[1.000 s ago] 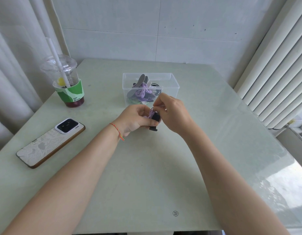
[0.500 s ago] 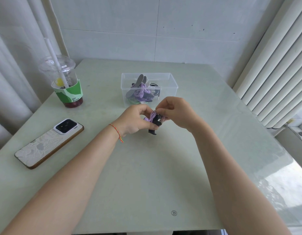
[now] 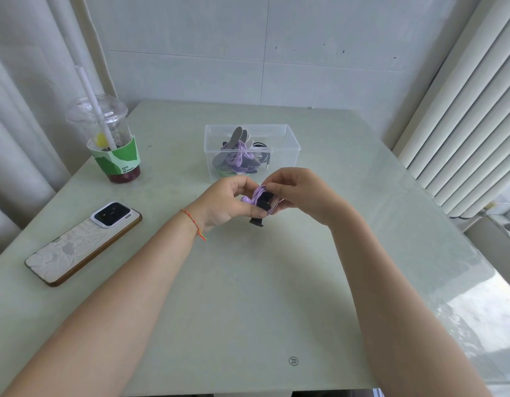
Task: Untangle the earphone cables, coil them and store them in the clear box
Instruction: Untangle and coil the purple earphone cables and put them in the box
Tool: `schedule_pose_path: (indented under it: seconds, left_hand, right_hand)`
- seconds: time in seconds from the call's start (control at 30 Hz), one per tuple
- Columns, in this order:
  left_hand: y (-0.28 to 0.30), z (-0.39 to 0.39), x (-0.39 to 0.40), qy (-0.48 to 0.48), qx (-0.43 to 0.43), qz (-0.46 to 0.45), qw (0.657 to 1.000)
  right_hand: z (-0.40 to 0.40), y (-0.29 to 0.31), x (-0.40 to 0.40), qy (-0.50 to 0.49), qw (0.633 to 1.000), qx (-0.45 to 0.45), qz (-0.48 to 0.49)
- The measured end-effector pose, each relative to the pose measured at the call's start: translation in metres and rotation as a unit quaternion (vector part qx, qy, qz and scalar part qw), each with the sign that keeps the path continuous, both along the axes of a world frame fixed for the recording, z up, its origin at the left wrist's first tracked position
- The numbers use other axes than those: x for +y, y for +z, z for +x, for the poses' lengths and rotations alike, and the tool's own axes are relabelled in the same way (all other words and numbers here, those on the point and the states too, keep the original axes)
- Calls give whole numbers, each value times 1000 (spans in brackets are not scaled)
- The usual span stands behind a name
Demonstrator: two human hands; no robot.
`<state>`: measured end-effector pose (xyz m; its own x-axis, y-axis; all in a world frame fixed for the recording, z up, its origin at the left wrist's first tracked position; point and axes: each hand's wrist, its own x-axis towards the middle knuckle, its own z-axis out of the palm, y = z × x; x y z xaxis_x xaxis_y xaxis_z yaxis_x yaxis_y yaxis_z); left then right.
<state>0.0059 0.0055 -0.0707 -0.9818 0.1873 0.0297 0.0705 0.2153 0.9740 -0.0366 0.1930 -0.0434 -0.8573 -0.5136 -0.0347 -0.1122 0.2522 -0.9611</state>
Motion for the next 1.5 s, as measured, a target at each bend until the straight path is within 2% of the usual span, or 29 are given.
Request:
schedule_pose_path:
  seconds: [0.2,0.47,0.63,0.8,1.07,1.2,1.33,1.43,1.5]
  left_hand:
    - [4,1,-1,-13,-15,62,998]
    - [8,6,3,-64,12,67,996]
    - [6,3,3,-53,12,102,993]
    - [8,4,4,-22,7,118,993]
    - [11,3,3,1,5,146,989]
    - [10,2,-2,-17,-65,178,982]
    - [13,2,-8,-57,-110,256,959]
    - [14,0,-3,-26,-121,291,949]
    - [12,-1,2,0,-99,295,950]
  right_hand:
    - [-2,-2,3,16,998,-28,-57]
    - [-4,-4,7,23,997,-56,-58]
    - [-4,-8,5,8,993,-73,-88]
    - [-5,-11,4,0,994,-82,-75]
    - [-3,-8,-2,-67,989,-41,-127]
    - [-3,-10,-7,-110,985,-15,-134]
    - [-5,-10,-7,-148,981,8,-126]
    - [-5,-9,-9,-185,976,44,-109]
    - [-4,-9,-11,-206,971,64,-106]
